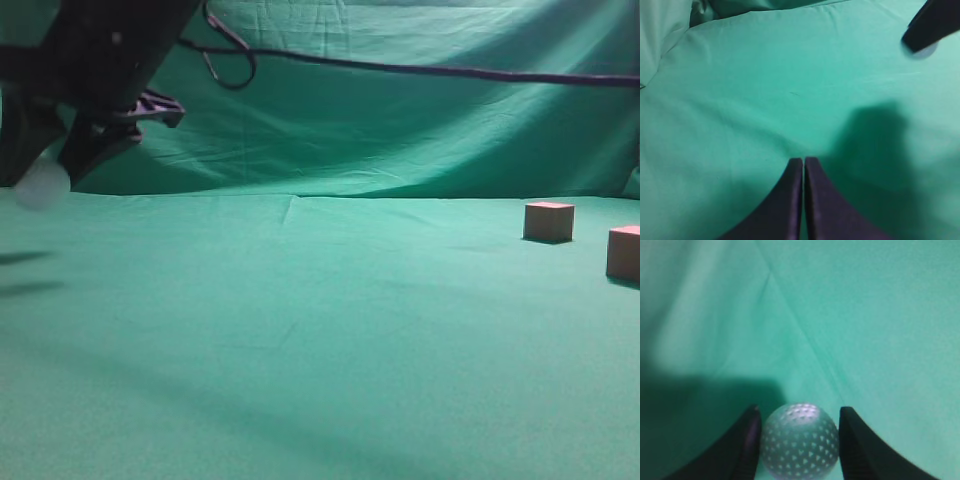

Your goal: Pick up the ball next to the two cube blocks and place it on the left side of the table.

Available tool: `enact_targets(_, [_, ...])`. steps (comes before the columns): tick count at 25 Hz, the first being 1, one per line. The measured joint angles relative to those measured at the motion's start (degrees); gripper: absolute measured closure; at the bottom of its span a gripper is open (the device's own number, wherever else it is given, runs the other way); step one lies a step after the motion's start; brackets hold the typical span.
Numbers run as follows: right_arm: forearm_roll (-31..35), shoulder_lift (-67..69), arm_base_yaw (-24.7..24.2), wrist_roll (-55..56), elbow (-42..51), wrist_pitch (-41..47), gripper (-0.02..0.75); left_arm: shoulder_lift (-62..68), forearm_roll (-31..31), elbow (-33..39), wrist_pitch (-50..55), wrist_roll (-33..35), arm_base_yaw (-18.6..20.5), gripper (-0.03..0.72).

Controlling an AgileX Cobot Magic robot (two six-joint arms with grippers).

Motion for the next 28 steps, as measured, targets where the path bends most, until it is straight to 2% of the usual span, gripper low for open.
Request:
enact_targets(5, [3.4, 2.2, 0.0, 0.0, -0.3, -3.8, 0.4, 0.0, 0.0, 0.0, 0.0, 0.0, 0.0, 0.688])
enact_targets(16, [4.8, 4.4, 0.0, 0.0, -0.5, -5.6, 0.4, 0.0, 0.0, 0.0, 0.0, 0.0, 0.0, 0.688])
enact_targets(17, [4.8, 4.5, 0.0, 0.0, -0.5, -5.6, 0.339, 0.0, 0.0, 0.0, 0.0, 0.0, 0.0, 0.688])
enact_targets(21, [4.7, 4.5, 0.0, 0.0, -0.5, -5.6, 0.177, 0.0, 0.0, 0.0, 0.0, 0.0, 0.0, 0.688])
enact_targets(22, [4.5, 4.2, 0.0, 0.0, -0.5, -5.6, 0.16, 0.0, 0.0, 0.0, 0.0, 0.0, 0.0, 0.688])
enact_targets(28, [2.1, -1.6, -0.9, 0.0, -2.1, -2.2, 0.177, 0.0, 0.0, 0.0, 0.0, 0.0, 0.0, 0.688])
